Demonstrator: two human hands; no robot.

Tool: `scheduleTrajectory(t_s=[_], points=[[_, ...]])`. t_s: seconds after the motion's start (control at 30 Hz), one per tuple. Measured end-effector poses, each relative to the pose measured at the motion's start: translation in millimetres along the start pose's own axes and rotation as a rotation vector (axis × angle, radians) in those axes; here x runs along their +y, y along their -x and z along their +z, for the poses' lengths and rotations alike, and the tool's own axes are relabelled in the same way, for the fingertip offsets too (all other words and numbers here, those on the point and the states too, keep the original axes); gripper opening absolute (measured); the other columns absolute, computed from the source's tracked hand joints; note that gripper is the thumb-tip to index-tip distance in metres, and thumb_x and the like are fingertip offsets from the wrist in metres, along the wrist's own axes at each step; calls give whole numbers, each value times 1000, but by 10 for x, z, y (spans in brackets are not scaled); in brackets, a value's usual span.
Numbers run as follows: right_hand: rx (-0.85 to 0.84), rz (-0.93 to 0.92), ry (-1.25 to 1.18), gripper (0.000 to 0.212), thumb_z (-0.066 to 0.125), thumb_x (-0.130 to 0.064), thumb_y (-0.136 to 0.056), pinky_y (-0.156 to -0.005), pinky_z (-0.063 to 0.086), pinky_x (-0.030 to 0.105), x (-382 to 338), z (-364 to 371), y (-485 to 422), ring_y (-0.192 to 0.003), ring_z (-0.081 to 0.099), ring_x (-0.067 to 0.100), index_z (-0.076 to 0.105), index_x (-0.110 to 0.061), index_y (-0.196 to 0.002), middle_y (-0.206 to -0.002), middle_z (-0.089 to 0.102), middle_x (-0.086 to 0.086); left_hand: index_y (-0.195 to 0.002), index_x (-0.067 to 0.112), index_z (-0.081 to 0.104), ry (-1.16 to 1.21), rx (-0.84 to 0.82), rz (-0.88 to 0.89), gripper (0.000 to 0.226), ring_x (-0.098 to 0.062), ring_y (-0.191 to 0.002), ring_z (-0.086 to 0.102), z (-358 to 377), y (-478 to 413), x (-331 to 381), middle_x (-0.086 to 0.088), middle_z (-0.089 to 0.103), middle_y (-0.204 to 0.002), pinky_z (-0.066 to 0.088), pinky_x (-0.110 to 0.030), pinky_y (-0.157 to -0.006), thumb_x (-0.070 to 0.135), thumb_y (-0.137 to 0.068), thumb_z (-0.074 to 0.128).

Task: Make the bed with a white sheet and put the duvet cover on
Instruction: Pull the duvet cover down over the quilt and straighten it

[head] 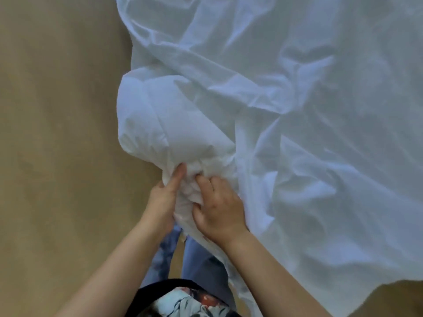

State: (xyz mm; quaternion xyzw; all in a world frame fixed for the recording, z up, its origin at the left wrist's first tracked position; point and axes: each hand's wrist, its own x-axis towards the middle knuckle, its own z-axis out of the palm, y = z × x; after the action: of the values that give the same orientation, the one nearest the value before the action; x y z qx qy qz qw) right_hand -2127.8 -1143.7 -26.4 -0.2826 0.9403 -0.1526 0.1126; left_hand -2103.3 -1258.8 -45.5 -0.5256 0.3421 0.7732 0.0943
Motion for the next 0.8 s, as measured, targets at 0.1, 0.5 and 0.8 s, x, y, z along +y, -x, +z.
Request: scheduleTrajectory(t_s=[0.1, 0.5, 0.8], points=[[15, 41, -59, 36, 75, 1, -54, -41, 42, 24, -35, -112, -26, -58, 59, 26, 66, -8, -88, -69, 61, 5, -111, 5, 65, -53, 57, -82, 50, -22, -78, 72, 29, -197, -36, -11, 73, -93, 54, -24, -54, 41, -77, 72], [54, 246, -130, 37, 68, -36, -74, -66, 40, 36, -187, -345, -342, -87, 49, 28, 55, -10, -98, -95, 53, 9, -104, 11, 59, -268, -59, 2, 20, -18, -80, 67, -364, -18, -70, -6, 70, -90, 52, -29, -66, 3, -90, 47], [-265, 75, 246, 45, 60, -31, -84, -78, 40, 37, -71, -141, -546, -105, 49, 31, 50, -11, -123, -120, 51, 12, -127, 17, 54, -5, -131, -176, 84, -26, -106, 64, -198, -624, 231, -6, 66, -118, 50, -42, -91, 67, -60, 62]])
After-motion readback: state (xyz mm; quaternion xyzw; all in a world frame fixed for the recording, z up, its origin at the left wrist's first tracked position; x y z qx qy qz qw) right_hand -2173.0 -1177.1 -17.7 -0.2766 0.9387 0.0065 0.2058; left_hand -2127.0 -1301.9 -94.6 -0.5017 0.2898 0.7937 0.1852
